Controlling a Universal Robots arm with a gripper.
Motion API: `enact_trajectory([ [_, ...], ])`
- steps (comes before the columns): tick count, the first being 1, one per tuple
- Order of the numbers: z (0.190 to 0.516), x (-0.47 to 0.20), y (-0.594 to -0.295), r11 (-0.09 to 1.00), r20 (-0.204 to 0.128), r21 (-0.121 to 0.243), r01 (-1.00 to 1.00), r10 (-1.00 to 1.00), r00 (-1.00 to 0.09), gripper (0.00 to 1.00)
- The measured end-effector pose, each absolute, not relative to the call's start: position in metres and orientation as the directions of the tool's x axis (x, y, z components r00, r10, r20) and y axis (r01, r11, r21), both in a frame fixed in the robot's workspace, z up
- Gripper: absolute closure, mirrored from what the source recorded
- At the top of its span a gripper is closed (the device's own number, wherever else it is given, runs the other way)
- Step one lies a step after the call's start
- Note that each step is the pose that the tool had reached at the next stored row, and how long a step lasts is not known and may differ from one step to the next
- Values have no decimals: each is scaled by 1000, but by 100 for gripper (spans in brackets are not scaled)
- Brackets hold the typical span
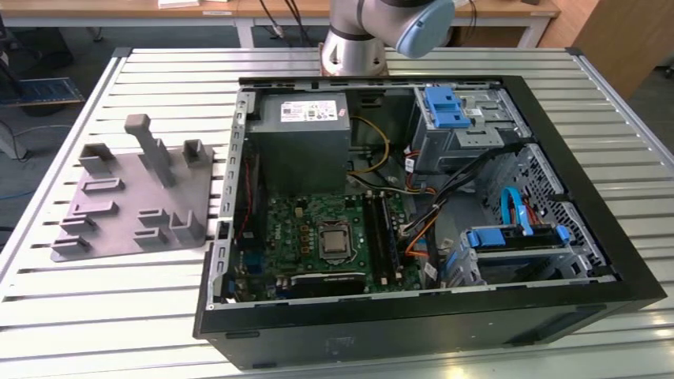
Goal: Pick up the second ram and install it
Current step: 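Pick up the second ram and move it above second insertion slot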
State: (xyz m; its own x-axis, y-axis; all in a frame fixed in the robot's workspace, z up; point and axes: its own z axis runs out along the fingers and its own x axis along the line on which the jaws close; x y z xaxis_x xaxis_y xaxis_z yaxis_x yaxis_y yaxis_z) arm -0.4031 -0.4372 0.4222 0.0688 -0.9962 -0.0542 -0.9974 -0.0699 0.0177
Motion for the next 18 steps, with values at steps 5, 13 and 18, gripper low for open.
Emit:
enact_trajectory([
  [5, 422, -401, -437, -70, -54, 18, -997, -996, 69, 86],
  [13, 422, -386, -437, -70, -54, 18, -997, -996, 69, 86],
  [18, 422, -377, -437, -70, -54, 18, -997, -996, 69, 86],
])
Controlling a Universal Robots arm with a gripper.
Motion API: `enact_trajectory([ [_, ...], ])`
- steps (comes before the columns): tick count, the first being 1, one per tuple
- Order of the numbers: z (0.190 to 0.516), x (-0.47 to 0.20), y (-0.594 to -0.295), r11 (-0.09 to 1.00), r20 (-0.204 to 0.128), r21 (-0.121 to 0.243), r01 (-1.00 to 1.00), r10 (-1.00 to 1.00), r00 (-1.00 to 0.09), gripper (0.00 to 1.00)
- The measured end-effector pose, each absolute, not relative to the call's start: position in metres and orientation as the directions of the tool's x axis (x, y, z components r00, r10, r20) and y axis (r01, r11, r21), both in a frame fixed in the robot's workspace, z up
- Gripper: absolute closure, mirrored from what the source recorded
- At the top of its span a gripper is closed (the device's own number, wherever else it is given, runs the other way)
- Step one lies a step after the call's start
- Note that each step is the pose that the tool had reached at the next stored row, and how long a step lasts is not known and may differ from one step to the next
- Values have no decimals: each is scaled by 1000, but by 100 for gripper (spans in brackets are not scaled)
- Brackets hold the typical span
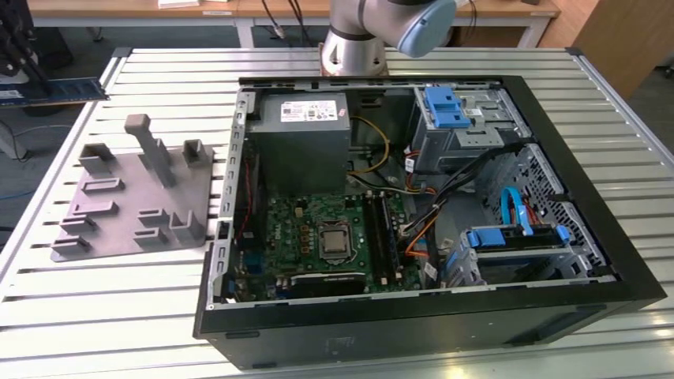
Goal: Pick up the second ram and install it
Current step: 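Pick up the second ram and move it above second insertion slot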
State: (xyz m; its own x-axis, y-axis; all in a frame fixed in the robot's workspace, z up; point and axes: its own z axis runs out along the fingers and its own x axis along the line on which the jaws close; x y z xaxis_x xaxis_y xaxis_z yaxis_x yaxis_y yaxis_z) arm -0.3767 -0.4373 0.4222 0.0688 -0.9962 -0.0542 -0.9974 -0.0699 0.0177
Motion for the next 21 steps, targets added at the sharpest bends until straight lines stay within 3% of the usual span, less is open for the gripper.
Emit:
enact_trajectory([
  [21, 422, -338, -437, -70, -54, 18, -997, -996, 69, 86],
])
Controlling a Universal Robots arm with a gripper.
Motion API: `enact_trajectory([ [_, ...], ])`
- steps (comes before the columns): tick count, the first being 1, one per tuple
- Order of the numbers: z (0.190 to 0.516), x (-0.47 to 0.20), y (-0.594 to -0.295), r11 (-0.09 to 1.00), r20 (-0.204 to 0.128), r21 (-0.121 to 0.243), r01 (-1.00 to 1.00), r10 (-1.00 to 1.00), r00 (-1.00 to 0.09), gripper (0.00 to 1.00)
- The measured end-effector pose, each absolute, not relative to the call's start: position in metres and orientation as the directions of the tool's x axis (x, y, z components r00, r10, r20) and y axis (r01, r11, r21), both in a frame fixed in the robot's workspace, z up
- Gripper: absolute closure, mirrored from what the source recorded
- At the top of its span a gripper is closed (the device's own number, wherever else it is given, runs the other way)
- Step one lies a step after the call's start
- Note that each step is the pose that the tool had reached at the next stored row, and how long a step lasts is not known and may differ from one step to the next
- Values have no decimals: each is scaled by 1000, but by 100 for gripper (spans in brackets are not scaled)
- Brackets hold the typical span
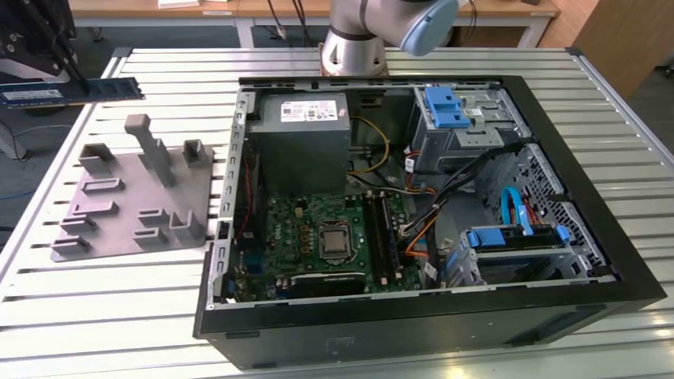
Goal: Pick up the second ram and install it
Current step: 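Pick up the second ram and move it above second insertion slot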
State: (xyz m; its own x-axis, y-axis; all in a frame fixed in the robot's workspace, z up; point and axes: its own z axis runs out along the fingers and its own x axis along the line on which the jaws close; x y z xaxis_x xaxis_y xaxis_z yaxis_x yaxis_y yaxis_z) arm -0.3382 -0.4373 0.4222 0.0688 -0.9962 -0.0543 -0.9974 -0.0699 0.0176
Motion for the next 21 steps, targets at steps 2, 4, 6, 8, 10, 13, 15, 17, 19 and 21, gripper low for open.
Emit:
enact_trajectory([
  [2, 422, -334, -437, -70, -54, 18, -997, -996, 69, 86],
  [4, 422, -330, -437, -70, -54, 18, -997, -996, 69, 86],
  [6, 422, -326, -437, -70, -54, 18, -997, -996, 69, 86],
  [8, 422, -323, -437, -70, -54, 18, -997, -996, 69, 86],
  [10, 422, -319, -437, -70, -54, 18, -997, -996, 69, 86],
  [13, 422, -314, -437, -70, -54, 18, -997, -996, 69, 86],
  [15, 422, -311, -437, -70, -54, 18, -997, -996, 69, 86],
  [17, 422, -307, -437, -70, -54, 18, -997, -996, 69, 86],
  [19, 422, -303, -437, -70, -54, 18, -997, -996, 69, 86],
  [21, 422, -300, -437, -70, -54, 18, -997, -996, 69, 86],
])
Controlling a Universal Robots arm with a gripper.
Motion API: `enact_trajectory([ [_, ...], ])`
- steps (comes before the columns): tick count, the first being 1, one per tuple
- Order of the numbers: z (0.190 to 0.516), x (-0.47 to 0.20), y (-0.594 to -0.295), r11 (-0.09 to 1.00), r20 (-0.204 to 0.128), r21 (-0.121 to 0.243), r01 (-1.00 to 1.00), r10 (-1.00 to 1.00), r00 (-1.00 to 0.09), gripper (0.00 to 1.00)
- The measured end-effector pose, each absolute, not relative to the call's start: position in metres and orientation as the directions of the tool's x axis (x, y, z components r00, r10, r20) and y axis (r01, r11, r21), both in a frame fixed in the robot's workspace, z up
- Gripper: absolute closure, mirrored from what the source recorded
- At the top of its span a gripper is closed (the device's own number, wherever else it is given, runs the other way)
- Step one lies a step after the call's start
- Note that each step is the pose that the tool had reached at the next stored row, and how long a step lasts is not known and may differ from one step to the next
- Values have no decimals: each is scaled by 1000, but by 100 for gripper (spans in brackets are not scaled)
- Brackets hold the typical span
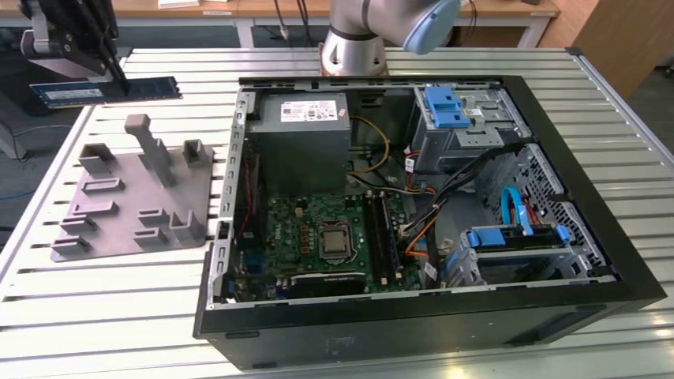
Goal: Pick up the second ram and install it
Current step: 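Pick up the second ram and move it above second insertion slot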
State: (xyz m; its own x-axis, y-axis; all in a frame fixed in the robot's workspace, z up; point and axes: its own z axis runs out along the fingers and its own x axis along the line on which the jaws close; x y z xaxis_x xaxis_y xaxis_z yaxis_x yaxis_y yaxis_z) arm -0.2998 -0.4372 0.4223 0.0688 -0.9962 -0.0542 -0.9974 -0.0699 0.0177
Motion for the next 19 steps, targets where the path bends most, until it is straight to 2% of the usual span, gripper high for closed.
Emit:
enact_trajectory([
  [19, 422, -259, -437, -70, -54, 18, -997, -996, 69, 86],
])
